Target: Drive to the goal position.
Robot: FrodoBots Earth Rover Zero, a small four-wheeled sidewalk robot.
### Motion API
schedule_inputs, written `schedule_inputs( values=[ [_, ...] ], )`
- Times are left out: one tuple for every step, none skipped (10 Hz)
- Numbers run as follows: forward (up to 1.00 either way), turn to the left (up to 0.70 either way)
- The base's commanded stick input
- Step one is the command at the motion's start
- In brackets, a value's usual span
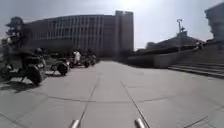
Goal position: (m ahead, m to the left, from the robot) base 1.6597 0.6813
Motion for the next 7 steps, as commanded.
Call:
schedule_inputs(
  values=[
    [1.0,-0.39],
    [1.0,-0.39],
    [1.0,-0.39],
    [1.0,-0.39],
    [1.0,-0.39],
    [1.0,0.01],
    [1.0,0.01]
  ],
)
